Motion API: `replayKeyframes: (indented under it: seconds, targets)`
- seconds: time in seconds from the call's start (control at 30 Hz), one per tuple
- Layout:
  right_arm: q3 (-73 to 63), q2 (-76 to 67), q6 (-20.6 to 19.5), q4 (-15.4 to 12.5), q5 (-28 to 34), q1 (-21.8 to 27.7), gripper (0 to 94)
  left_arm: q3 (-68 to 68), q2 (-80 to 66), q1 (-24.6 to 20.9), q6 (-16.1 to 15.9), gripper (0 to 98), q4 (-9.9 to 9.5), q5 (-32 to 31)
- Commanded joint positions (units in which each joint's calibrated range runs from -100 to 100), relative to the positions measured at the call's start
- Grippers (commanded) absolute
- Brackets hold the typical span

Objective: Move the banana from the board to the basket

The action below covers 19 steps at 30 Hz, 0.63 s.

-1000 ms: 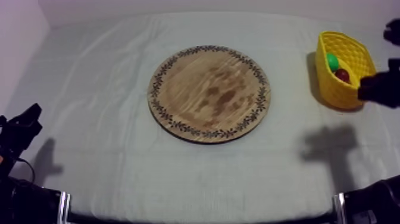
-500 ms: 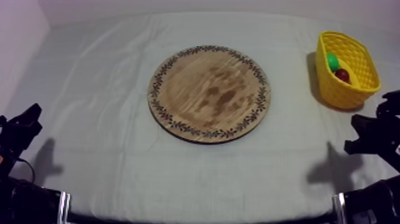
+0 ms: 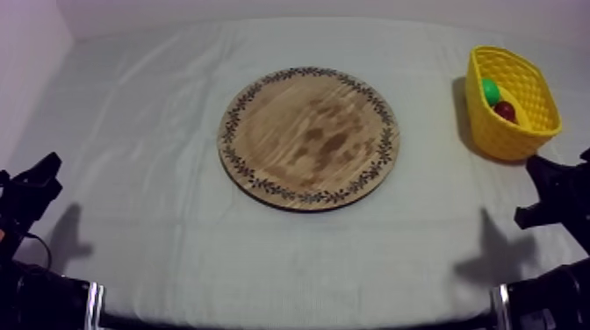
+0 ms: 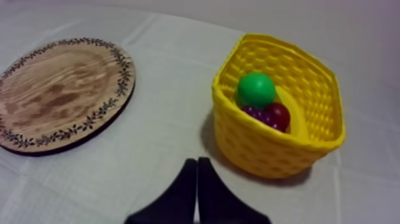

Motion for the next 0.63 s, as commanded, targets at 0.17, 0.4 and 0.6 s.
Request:
replayKeyframes:
  seconds: [0.17, 0.4, 0.6]
  targets:
    - [0.02, -1.06, 0.11, -0.07, 0.38, 0.4, 0.2, 0.0, 0.0, 0.02, 0.0, 0.1, 0.02, 0.0]
    - [0.02, -1.14, 0.29, -0.07, 0.4, 0.53, 0.2, 0.0, 0.0, 0.02, 0.01, 0.1, 0.02, 0.0]
    - [0.02, -1.14, 0.3, -0.07, 0.4, 0.54, 0.2, 0.0, 0.0, 0.02, 0.02, 0.1, 0.02, 0.0]
